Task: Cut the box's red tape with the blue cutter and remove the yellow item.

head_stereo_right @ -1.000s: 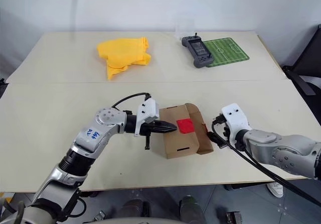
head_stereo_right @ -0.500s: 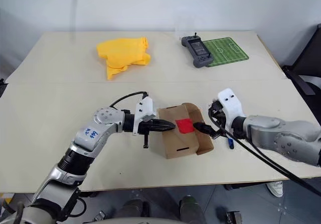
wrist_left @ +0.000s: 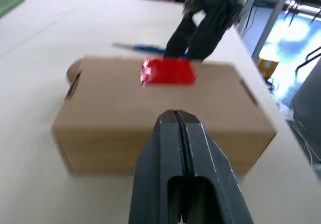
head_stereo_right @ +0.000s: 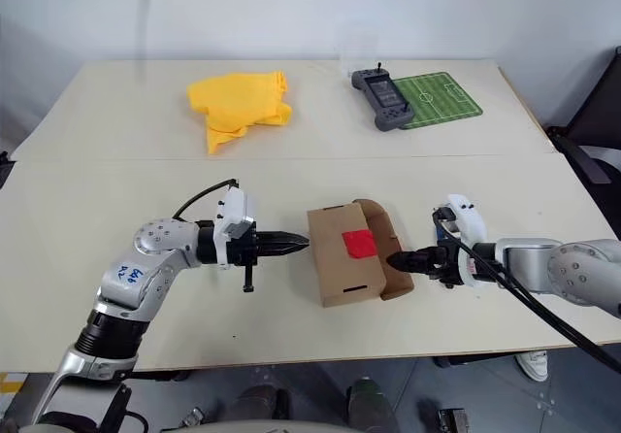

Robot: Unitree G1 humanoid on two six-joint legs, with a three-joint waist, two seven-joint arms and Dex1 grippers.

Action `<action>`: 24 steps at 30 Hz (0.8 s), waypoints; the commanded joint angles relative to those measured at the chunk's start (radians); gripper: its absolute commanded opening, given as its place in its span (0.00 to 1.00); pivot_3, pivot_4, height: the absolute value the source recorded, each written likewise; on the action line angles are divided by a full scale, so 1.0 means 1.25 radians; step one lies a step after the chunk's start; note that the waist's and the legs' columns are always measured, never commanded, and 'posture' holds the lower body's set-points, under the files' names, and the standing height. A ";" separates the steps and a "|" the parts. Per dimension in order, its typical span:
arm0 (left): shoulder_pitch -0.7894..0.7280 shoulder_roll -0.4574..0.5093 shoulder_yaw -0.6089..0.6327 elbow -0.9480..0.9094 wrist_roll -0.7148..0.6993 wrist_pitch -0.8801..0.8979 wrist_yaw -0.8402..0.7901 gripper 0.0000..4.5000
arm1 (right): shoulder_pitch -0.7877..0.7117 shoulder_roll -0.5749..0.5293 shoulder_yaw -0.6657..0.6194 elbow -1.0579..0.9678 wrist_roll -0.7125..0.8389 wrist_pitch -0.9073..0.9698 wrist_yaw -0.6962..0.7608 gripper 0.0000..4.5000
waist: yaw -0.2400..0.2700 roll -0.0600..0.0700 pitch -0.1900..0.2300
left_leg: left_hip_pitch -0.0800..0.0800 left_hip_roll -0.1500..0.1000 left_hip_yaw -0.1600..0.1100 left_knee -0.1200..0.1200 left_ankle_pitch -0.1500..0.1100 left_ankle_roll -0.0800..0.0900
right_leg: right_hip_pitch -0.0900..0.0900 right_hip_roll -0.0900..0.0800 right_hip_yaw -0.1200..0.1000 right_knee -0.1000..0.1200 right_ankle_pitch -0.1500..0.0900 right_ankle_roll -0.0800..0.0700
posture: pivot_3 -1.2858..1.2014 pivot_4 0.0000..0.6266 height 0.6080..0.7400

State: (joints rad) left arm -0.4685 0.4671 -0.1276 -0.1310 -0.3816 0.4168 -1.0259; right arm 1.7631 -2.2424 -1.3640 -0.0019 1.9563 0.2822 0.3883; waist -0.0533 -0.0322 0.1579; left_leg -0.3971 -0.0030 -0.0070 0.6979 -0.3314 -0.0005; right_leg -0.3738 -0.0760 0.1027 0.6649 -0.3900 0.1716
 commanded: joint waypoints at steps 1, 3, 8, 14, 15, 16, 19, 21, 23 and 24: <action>-0.034 -0.025 -0.013 -0.022 -0.004 -0.004 0.020 0.00 | 0.019 -0.007 -0.041 0.006 0.013 -0.009 0.017 0.99 | 0.001 0.000 0.000 | 0.000 0.000 0.000 0.000 0.000 0.000 | 0.000 0.000 0.000 0.000 0.000 0.000 | 0.52 0.24 1.00; -0.052 -0.037 -0.031 -0.003 0.014 -0.008 0.027 0.00 | 0.038 -0.007 -0.056 0.007 0.013 -0.012 0.019 0.99 | 0.001 0.000 0.000 | 0.000 0.000 0.000 0.000 0.000 0.000 | 0.000 0.000 0.000 0.000 0.000 0.000 | 0.52 0.24 1.00; -0.085 -0.044 -0.086 0.051 0.075 -0.021 0.038 0.00 | 0.079 -0.007 -0.089 -0.008 0.013 -0.023 0.022 0.99 | 0.000 0.000 0.000 | 0.000 0.000 0.001 0.000 0.000 0.000 | 0.000 0.000 0.000 0.000 0.000 0.000 | 0.52 0.24 1.00; -0.105 -0.051 -0.118 0.075 0.109 -0.011 0.042 0.00 | 0.142 -0.007 -0.135 -0.029 0.013 -0.018 0.043 0.96 | 0.000 0.000 0.000 | 0.000 0.000 0.001 0.000 0.000 0.000 | 0.000 0.000 0.001 0.000 0.000 0.000 | 0.52 0.24 1.00; -0.105 -0.049 -0.121 0.074 0.112 -0.008 0.040 0.00 | 0.147 -0.007 -0.141 -0.031 0.013 -0.017 0.050 0.91 | 0.000 0.000 0.000 | 0.000 0.000 0.001 0.000 0.000 0.000 | 0.000 0.000 0.001 0.000 0.000 0.000 | 0.52 0.24 1.00; -0.103 -0.046 -0.123 0.074 0.115 -0.006 0.040 0.00 | 0.156 -0.007 -0.149 -0.032 0.013 -0.017 0.057 0.86 | 0.000 0.000 0.000 | 0.000 0.000 0.001 0.000 0.000 0.000 | 0.000 0.000 0.001 0.000 0.000 0.000 | 0.52 0.24 1.00; -0.092 -0.031 -0.126 0.062 0.120 0.001 0.032 0.00 | 0.198 -0.007 -0.194 -0.036 0.013 -0.017 0.096 0.64 | 0.001 0.000 0.000 | 0.000 0.000 0.001 0.000 0.000 0.000 | 0.000 0.000 0.001 0.000 0.000 0.000 | 0.52 0.24 1.00; -0.086 -0.023 -0.125 0.055 0.119 0.003 0.029 0.00 | 0.214 -0.007 -0.208 -0.037 0.013 -0.017 0.095 0.49 | 0.001 0.000 0.000 | 0.000 0.000 0.001 0.000 0.000 0.000 | 0.000 0.000 0.001 0.000 0.000 0.000 | 0.52 0.24 1.00; -0.082 -0.018 -0.124 0.049 0.115 0.005 0.028 0.00 | 0.220 -0.007 -0.210 -0.043 0.013 -0.020 0.084 0.49 | 0.001 0.000 0.000 | 0.000 0.000 0.001 0.000 0.000 0.000 | 0.000 0.000 0.001 0.002 0.000 0.001 | 0.52 0.24 1.00; -0.080 -0.016 -0.124 0.046 0.113 0.006 0.026 0.00 | 0.222 -0.007 -0.210 -0.047 0.013 -0.024 0.074 0.49 | 0.002 0.000 0.000 | 0.000 0.000 0.001 0.000 0.000 0.000 | 0.000 0.000 0.001 0.002 0.000 0.001 | 0.52 0.24 1.00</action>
State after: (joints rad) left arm -0.5823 0.4394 -0.2738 -0.0507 -0.2457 0.4158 -0.9855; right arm 2.0351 -2.2420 -1.5941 -0.0399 1.9568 0.2636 0.4882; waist -0.0512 -0.0322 0.1579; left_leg -0.3968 -0.0031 -0.0056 0.6981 -0.3314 -0.0004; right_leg -0.3740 -0.0758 0.1038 0.6684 -0.3896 0.1722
